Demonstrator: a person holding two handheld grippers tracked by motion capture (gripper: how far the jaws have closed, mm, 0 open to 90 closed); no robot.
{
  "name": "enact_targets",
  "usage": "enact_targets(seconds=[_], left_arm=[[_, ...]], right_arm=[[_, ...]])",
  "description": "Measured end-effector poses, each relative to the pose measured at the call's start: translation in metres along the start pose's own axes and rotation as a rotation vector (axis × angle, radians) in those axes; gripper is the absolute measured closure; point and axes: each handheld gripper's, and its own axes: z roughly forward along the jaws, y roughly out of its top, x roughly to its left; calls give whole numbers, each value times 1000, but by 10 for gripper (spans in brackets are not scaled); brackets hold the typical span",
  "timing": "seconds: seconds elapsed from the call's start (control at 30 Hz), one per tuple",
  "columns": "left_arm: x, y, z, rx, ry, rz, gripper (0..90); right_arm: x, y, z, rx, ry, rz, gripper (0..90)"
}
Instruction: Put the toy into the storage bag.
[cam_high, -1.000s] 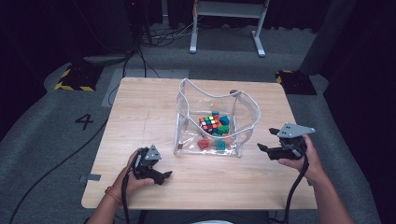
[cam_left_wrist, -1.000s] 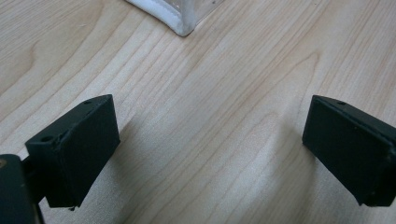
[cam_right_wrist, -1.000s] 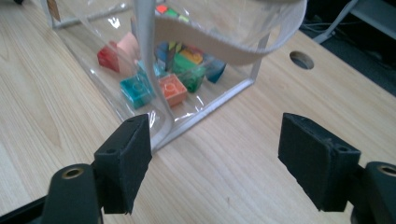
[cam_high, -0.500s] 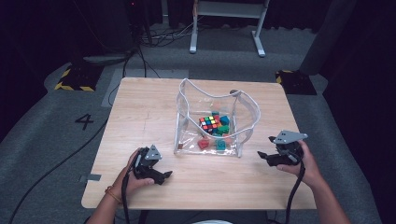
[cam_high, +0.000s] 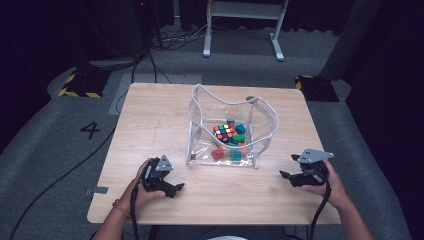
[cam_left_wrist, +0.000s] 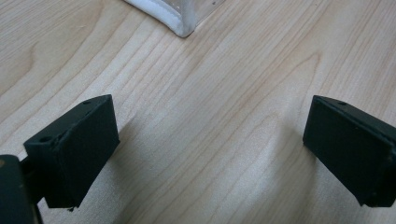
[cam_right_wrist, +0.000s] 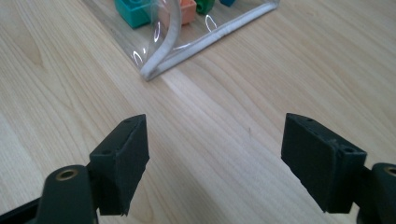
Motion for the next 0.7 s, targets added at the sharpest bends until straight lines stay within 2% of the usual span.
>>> enact_targets(seconds=[0.37,0.57,0.6,0.7], left_arm=[[0,0,0,0,0,0,35],[0,0,0,1,1,1,35],[0,0,0,0,0,1,35],[0,0,0,0,0,0,35]], right_arm=[[1,-29,4,53,-12,44,234],[1,-45,5,40,-10,91,237],[0,-48,5,45,-13,86,236],[1,-54,4,24,-18,116,237]])
